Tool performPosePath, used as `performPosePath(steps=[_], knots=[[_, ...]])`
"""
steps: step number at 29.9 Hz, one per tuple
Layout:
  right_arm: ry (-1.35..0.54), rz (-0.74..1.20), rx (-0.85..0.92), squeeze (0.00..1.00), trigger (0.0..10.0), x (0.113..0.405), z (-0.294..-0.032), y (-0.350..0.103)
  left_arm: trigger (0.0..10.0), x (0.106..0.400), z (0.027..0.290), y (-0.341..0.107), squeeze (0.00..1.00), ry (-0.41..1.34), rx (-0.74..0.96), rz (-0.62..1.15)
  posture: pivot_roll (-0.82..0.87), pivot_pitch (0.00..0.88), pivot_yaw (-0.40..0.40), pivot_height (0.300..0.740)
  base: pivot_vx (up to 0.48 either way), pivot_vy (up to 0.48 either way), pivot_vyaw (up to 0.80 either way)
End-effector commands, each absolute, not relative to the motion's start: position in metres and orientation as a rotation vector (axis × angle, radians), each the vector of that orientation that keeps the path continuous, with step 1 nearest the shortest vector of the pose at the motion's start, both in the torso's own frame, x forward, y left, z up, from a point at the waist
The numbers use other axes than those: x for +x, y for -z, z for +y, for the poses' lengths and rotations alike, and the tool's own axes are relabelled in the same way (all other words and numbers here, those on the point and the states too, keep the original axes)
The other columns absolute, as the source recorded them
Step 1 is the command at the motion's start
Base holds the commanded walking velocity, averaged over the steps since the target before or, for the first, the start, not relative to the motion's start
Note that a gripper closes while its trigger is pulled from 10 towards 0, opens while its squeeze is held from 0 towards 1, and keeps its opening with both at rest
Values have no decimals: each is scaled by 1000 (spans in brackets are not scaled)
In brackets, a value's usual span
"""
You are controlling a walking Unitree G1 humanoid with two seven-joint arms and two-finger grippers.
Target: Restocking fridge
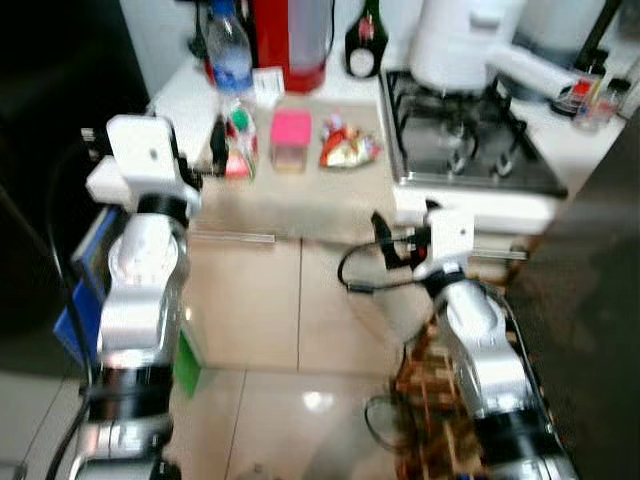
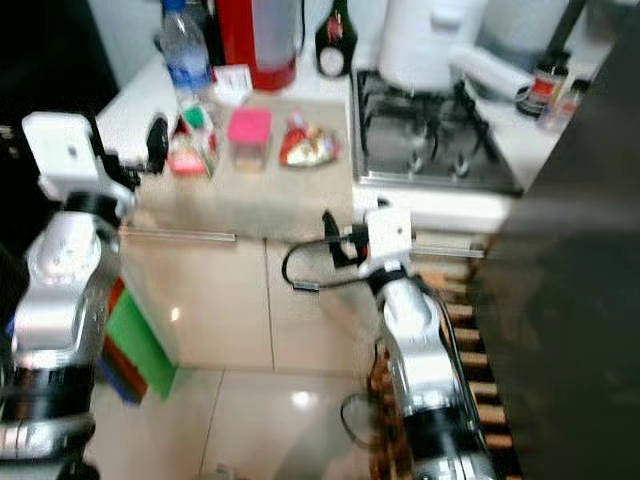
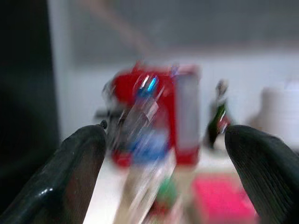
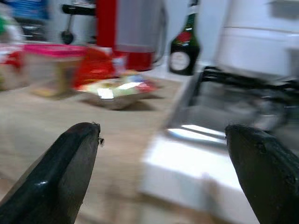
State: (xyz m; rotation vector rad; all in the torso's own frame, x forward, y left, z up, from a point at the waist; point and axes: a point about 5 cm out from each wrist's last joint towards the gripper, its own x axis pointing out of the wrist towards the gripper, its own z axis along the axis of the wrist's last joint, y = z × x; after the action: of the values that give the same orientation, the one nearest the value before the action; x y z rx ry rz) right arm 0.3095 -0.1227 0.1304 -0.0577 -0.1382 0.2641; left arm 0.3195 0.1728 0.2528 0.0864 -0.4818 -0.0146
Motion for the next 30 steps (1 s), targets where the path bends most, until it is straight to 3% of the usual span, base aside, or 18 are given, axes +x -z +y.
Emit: performPosePath(steps=[1, 8, 12, 20, 25, 30], knots=[[-244, -173, -78, 114, 10000, 311, -129, -138, 10000, 318, 167, -263, 0, 25, 102, -522, 51, 0, -10, 740, 472, 0, 0], [-341, -264, -37, 114, 10000, 307, -112, -174, 10000, 321, 180, -303, 0, -65, 180, -632, 54, 0, -13, 740, 196, 0, 0], [-397, -282, -55, 110, 10000, 304, -107, -186, 10000, 336, 184, -310, 0, -69, 235, -532, 56, 0, -16, 740, 0, 0, 0], [-390, -243, -28, 110, 10000, 303, -107, -180, 10000, 370, 201, -268, 0, -12, 94, -175, 56, 0, -4, 740, 0, 0, 0], [-442, -242, -17, 110, 10000, 297, -99, -184, 10000, 385, 214, -267, 0, -52, 88, -129, 49, 0, 3, 740, 0, 0, 0], [-439, -231, -15, 114, 10000, 294, -100, -182, 10000, 395, 211, -276, 0, -33, 95, -140, 38, 0, 12, 740, 0, 0, 0]])
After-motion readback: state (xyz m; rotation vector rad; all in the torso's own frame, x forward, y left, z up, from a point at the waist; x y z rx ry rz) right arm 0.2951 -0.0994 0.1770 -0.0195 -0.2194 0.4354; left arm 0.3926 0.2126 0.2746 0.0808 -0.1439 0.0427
